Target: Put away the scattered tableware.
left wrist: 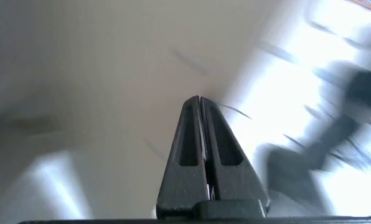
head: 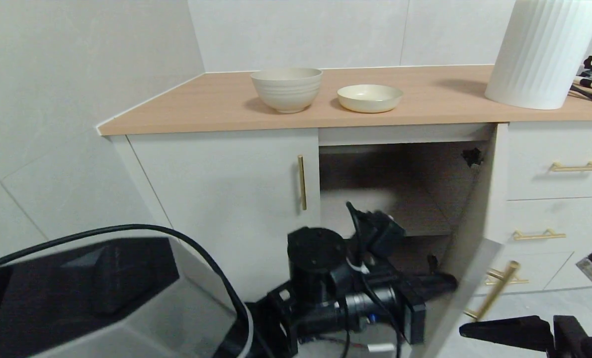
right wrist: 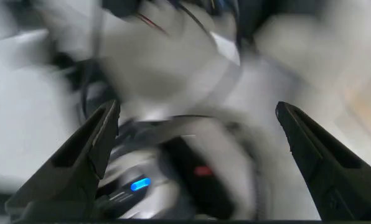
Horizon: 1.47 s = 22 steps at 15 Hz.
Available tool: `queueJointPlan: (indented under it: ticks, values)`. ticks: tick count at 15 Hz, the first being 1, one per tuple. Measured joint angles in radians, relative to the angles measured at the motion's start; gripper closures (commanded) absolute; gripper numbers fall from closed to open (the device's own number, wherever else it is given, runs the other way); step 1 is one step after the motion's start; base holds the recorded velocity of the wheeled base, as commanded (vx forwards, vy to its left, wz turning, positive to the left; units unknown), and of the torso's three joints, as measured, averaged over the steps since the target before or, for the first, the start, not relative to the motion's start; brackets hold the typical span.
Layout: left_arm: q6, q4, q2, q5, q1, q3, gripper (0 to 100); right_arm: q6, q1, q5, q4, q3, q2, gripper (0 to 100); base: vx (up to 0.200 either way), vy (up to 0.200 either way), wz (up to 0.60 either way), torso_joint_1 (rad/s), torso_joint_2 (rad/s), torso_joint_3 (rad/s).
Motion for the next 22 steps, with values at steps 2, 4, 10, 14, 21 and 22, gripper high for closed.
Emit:
queueJointPlan:
  ticks: [2,4,10,14,21,22]
  values:
    - [0.004,-0.019,-0.026,-0.017,-0.052,0.049,100,-0.004,0.0,0.041,0.002,0.009,-0.041,0,0.0,0.0,0.0,0.0,0.0,0.0]
    - [0.003,-0.017,-0.046,-0.016,-0.031,0.059,100,-0.004,0.0,0.036,0.001,0.012,-0.059,0,0.0,0.0,0.0,0.0,0.0,0.0]
    - [0.003,0.364,-0.221,-0.011,0.093,0.072,100,0.006,-0.073,-0.103,-0.004,-0.024,-0.026,0,0.0,0.0,0.0,0.0,0.0,0.0]
    - [0.017,0.687,-0.443,0.002,0.196,0.055,100,0.02,-0.137,-0.104,-0.003,-0.048,-0.004,0,0.0,0.0,0.0,0.0,0.0,0.0]
    - [0.056,0.948,-0.787,0.026,0.415,0.113,0,0.022,-0.19,-0.109,0.002,-0.16,0.106,0,0.0,0.0,0.0,0.0,0.0,0.0]
    - [0.055,0.963,-0.824,0.039,0.433,0.138,0,0.022,-0.198,-0.111,0.005,-0.185,0.129,0,0.0,0.0,0.0,0.0,0.0,0.0]
